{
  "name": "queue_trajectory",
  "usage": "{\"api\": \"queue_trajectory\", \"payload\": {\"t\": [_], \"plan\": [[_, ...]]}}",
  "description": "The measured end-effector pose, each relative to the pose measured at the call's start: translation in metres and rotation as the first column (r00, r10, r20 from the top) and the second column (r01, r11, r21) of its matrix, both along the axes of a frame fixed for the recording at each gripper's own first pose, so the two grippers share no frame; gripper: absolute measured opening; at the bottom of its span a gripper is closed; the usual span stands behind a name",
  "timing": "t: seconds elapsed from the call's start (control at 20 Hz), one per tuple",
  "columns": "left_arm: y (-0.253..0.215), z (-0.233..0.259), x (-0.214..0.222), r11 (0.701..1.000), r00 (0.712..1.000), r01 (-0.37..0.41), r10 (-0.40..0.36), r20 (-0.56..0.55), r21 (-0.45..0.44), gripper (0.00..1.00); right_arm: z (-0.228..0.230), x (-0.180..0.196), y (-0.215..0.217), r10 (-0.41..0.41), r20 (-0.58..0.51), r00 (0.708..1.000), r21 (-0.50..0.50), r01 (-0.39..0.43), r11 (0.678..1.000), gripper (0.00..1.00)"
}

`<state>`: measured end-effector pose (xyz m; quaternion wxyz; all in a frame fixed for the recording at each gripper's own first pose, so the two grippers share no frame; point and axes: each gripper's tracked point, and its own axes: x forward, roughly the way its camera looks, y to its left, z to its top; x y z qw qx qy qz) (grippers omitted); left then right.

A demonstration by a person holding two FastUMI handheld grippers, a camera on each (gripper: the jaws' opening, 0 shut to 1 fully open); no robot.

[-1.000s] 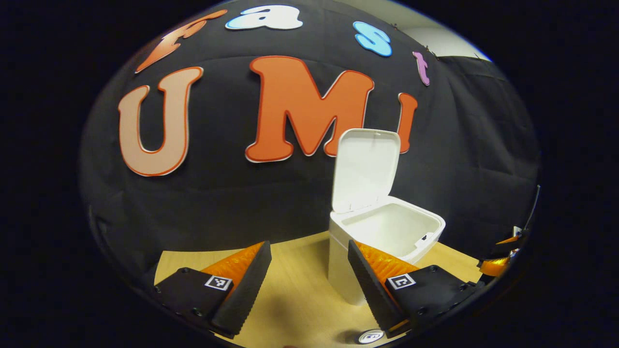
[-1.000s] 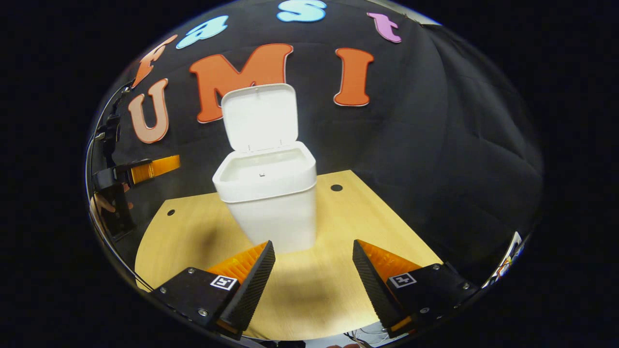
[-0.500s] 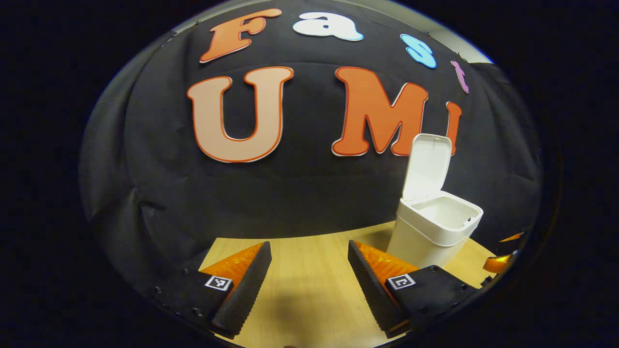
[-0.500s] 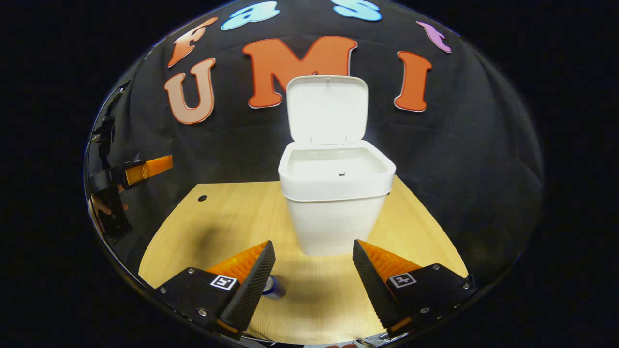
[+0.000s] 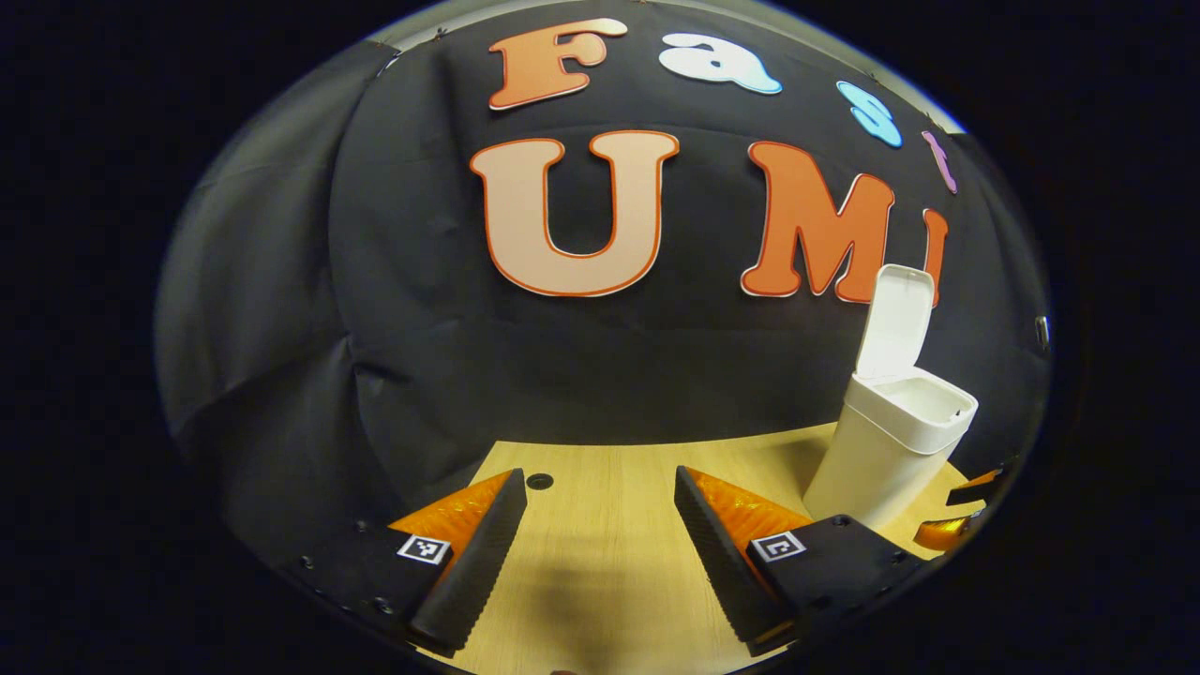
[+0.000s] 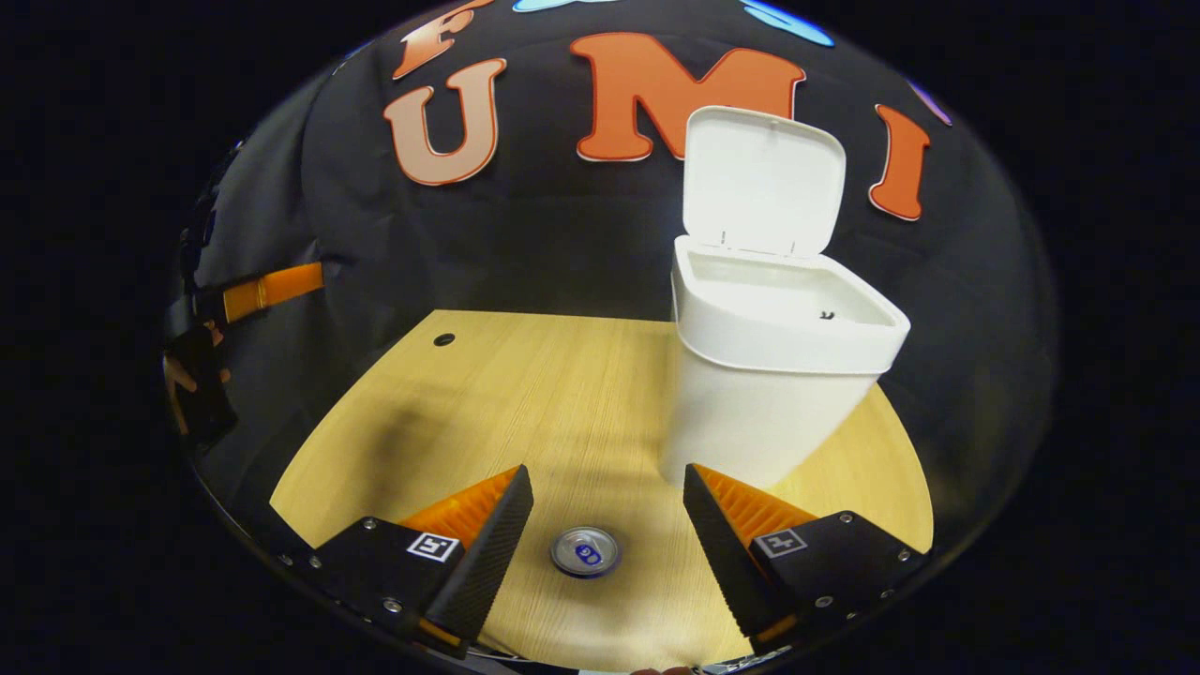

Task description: Press the lid of the desktop garbage bin to open it, pick up the crumpled paper on the desktop and throw it into the bin, then pick up the pop can on the desktop and drop it into the bin, and finally close the garbage bin lid.

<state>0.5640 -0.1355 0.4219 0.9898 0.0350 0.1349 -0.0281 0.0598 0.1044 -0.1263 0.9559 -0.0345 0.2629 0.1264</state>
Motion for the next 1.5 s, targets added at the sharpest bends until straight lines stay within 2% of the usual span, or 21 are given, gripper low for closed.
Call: {"api": "queue_trajectory", "payload": {"t": [0.15,0.45,0.9,0.95,1.0,1.25,1.5], "plan": [[0.012,-0.003,-0.002,1.0,1.0,-0.017,0.017,-0.001,0.001,1.0,-0.025,0.001,0.009,0.008,-0.059,0.998,-0.019,-0.009,1.0,0.99],[0.02,-0.013,-0.005,1.0,1.0,-0.022,0.022,-0.017,0.008,1.0,-0.082,0.0,0.008,0.009,-0.16,0.987,-0.126,-0.029,0.992,0.99],[0.028,-0.022,-0.008,0.999,0.999,-0.028,0.029,-0.034,0.027,1.0,-0.144,-0.012,0.004,-0.005,-0.302,0.953,-0.131,-0.037,0.991,0.97],[0.03,-0.023,-0.008,0.999,0.999,-0.031,0.032,-0.036,0.026,1.0,-0.146,-0.014,0.006,0.004,-0.313,0.95,-0.129,-0.047,0.991,0.94],[0.03,-0.025,-0.008,0.999,0.999,-0.032,0.033,-0.039,0.022,1.0,-0.146,-0.012,0.007,0.015,-0.311,0.95,-0.123,-0.056,0.991,0.81],[0.027,-0.028,-0.01,1.0,0.999,-0.023,0.023,-0.046,-0.004,1.0,-0.134,-0.012,0.007,0.028,-0.301,0.953,-0.103,-0.061,0.993,0.78],[0.026,-0.03,-0.009,1.0,0.999,-0.018,0.017,-0.051,-0.015,1.0,-0.093,-0.012,0.007,0.07,-0.236,0.969,-0.08,-0.091,0.993,0.78]]}}
